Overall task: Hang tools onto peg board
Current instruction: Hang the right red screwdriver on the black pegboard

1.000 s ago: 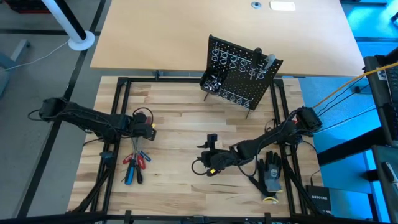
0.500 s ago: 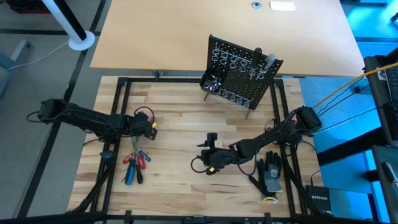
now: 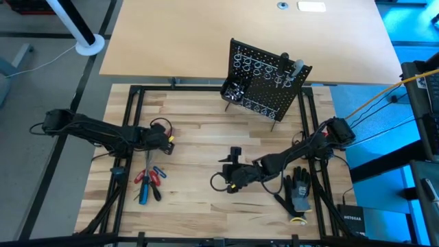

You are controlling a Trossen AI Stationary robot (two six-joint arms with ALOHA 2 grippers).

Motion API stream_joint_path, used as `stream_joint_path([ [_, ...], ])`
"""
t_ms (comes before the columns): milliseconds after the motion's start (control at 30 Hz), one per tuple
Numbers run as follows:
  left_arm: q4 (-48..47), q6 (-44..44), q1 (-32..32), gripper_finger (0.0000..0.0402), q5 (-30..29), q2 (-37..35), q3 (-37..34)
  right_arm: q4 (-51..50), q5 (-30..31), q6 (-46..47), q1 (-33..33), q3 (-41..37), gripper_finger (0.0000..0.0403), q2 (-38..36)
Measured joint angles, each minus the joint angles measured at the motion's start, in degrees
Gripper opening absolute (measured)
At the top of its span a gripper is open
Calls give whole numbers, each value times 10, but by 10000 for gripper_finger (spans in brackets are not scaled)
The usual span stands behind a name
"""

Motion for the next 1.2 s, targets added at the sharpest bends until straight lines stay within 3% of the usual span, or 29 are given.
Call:
stream_joint_path([
  [233,69,55,1,81,-19,1,14,-16,61,17,25,0,227,-11],
  [567,84,204,-1,83,-104,-6,136,-20,134,28,60,1,227,-22],
  [800,245,339,-10,83,-108,-8,173,-39,152,38,117,1,227,-51],
  [1000,400,450,-33,81,-98,-8,173,-137,228,188,186,1,227,-89],
  [1200,559,539,-52,83,-34,7,173,-227,320,382,248,1,227,-75],
])
